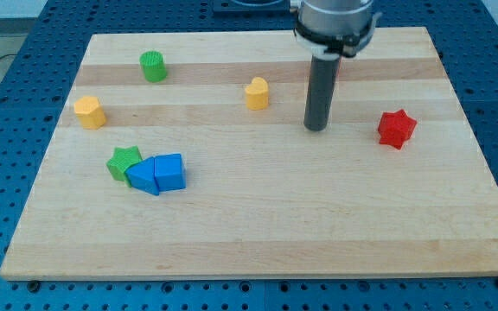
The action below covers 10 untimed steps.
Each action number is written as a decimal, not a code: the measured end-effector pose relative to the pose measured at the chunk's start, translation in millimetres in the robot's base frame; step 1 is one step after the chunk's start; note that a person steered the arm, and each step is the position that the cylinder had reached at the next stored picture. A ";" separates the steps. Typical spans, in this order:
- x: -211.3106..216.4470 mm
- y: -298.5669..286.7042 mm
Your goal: Place green circle below yellow heart
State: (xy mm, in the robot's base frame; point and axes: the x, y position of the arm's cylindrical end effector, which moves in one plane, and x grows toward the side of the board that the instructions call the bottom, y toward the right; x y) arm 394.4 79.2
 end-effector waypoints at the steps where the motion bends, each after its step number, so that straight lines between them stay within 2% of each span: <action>1: -32.5 -2.8; 2: -65.5 -20.9; 4: -108.3 -120.2; 5: -159.5 -137.9; 6: -191.1 -192.8; 7: -173.9 -256.9; 8: -142.5 -248.7; 9: -126.4 -199.7; 10: -126.6 -181.7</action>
State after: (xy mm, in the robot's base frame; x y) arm 267.8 -102.5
